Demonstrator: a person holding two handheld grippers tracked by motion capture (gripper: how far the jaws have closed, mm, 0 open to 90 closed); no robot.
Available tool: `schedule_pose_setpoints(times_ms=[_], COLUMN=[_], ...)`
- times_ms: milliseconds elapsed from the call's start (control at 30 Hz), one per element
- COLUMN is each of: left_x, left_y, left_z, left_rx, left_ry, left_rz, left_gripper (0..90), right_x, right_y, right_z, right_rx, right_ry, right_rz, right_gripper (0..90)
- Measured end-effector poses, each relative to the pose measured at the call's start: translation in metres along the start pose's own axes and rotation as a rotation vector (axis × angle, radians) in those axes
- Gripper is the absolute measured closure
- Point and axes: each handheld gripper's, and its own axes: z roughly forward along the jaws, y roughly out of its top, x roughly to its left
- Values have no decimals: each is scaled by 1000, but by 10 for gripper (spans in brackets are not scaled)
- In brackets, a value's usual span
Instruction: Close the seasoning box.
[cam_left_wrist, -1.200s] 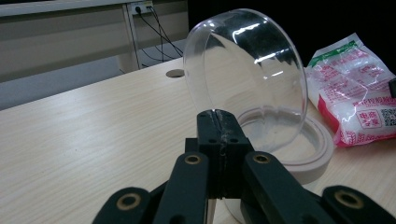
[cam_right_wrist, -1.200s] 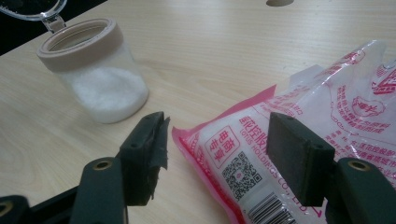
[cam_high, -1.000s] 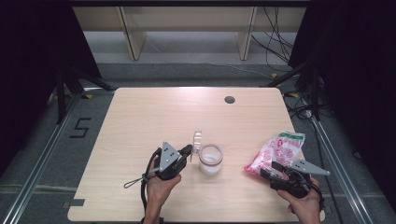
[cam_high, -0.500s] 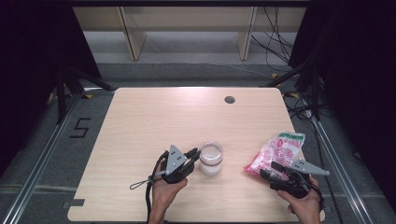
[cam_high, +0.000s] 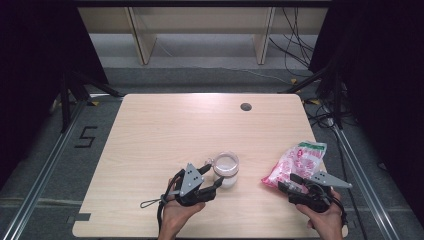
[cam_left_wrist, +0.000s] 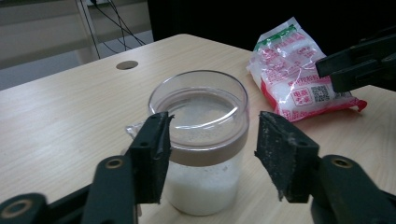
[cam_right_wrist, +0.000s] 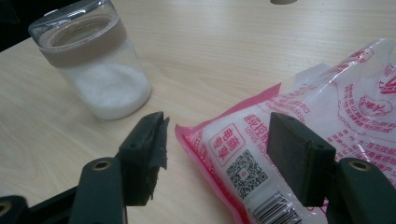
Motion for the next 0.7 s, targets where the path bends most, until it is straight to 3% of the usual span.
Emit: schedule_pose_setpoints(times_ms=[233,267,367,400,433,467,533,567,700], left_x=[-8,-9,-13,-13,-13,-14,-15,-15,-17], left_y=[-2,-2,-5,-5,-6,-7,-9,-10,-14], left_z=[-1,0,1,1,1,1,1,0,1], left_rx=[12,18,18,18,19,17,28,24,31], left_ry=[-10,-17,-25,-25,-26,-25,-26,-25,-30], left_rz=[8,13,3,3,1,-5,-13,-8,-18], left_gripper=[377,362,347,343,343,331,323,319,305], right_x=[1,3,4,2,2,7,7,6,7], right_y=[0,0,0,0,0,0,0,0,0], right_z=[-1,-1,-1,0,0,-1,-1,0,0], right_rx=[8,19,8,-5,-5,12,5,5,8], right_ry=[0,12,12,8,8,22,32,33,33], right_rz=[-4,26,34,-5,-5,42,34,5,-6], right_gripper=[369,368,365,364,364,360,358,356,354])
